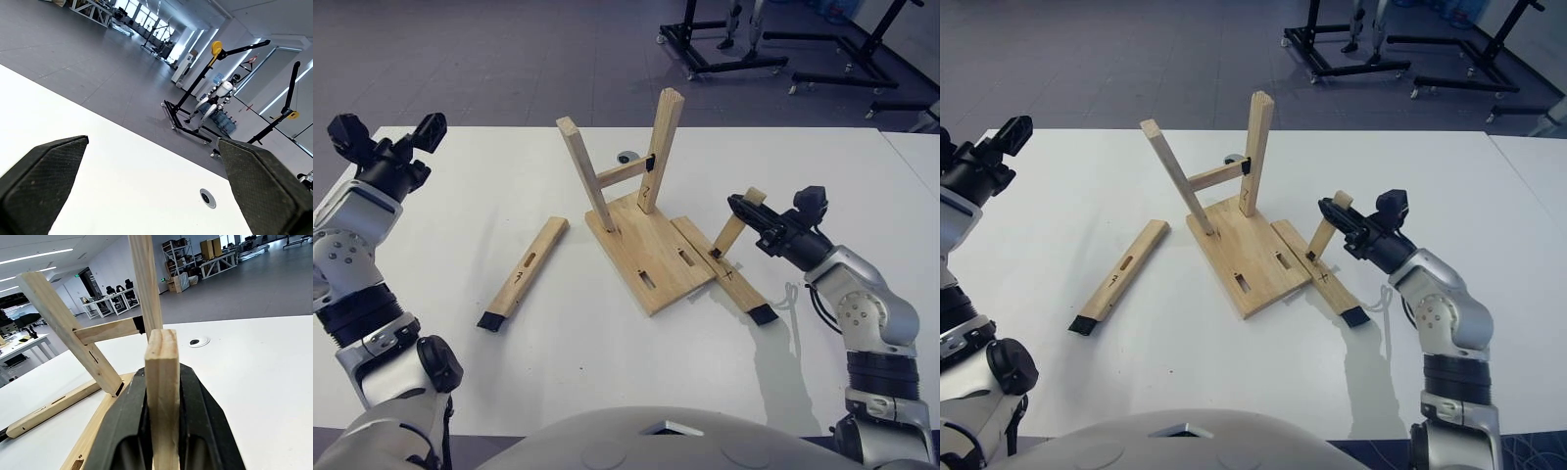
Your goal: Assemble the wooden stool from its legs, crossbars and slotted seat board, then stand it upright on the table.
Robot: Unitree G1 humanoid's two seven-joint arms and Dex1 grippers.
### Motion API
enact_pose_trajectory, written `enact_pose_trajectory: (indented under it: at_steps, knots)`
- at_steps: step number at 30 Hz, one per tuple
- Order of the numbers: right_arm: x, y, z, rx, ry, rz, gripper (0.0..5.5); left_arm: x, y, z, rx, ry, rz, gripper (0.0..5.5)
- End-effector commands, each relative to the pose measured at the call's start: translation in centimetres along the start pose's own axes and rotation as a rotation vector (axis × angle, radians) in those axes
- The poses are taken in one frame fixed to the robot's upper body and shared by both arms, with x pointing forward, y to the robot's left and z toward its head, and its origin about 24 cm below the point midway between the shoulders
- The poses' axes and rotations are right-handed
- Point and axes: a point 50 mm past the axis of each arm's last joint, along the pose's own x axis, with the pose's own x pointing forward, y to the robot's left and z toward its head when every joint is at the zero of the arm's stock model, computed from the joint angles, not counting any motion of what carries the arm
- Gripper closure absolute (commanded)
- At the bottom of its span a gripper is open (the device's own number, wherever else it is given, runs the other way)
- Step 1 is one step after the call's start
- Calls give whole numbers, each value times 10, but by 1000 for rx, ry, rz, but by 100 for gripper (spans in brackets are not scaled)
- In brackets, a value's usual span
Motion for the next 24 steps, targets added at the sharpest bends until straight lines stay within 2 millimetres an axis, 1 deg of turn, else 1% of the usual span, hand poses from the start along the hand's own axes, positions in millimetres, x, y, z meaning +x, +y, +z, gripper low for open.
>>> enact_pose_trajectory:
  at_steps: [1,3,7,9,10,13,17,24]
  knots:
    - [3,-3,-4,-11,-10,-9,511,1,3,-4,20,17,9,68]
    - [-1,-5,-2,-12,-23,-22,511,1,3,-5,21,20,7,68]
    - [-5,-4,12,-18,-59,-23,511,0,5,-7,17,22,10,68]
    - [-7,-4,15,-25,-55,-24,511,-1,5,-8,15,20,13,68]
    - [-8,-4,15,-23,-54,-26,511,-1,5,-8,14,20,13,68]
    - [-11,-4,5,1,-43,-46,511,-1,5,-10,12,23,12,68]
    - [-6,-5,-5,15,-38,-61,511,-1,6,-10,16,24,11,68]
    - [-9,-9,-3,14,-62,-92,511,1,4,-12,19,30,2,68]
